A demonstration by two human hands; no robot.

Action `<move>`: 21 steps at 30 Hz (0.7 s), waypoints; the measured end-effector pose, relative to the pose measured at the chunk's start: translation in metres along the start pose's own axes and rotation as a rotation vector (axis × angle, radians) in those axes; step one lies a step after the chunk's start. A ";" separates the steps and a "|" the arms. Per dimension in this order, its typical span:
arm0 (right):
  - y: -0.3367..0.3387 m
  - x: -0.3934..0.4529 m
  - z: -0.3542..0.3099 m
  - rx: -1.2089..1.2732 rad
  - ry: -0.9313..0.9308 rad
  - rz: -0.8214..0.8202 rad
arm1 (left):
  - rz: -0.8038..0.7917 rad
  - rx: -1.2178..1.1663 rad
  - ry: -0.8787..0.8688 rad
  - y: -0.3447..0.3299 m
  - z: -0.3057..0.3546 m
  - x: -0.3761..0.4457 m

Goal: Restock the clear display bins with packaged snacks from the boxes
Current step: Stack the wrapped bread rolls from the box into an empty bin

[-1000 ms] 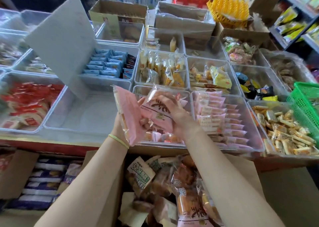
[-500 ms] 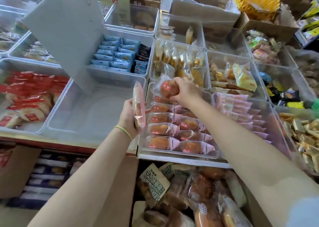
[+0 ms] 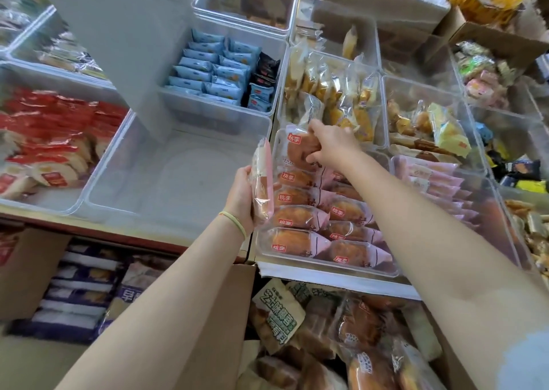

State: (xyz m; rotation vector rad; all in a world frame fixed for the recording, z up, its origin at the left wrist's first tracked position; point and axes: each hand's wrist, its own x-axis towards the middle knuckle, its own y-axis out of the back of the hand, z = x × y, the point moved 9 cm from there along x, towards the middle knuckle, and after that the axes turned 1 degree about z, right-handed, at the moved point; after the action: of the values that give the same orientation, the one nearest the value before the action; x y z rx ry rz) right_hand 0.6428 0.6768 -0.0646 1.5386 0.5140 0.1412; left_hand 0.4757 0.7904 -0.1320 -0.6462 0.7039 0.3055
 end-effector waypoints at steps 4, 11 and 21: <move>-0.021 -0.001 0.000 -0.188 -0.028 -0.028 | 0.004 0.051 0.007 -0.001 0.000 -0.004; 0.036 -0.057 -0.003 0.353 -0.133 0.256 | 0.017 0.130 -0.046 -0.002 0.015 -0.020; 0.041 -0.194 0.041 1.427 -0.275 0.164 | -0.237 0.388 -0.327 -0.107 0.038 -0.086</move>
State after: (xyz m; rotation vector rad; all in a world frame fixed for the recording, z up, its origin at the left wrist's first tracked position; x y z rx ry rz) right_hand 0.4960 0.5636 0.0173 2.9297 0.2209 -0.4090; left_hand 0.4813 0.7287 -0.0041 -0.2939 0.3523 0.0478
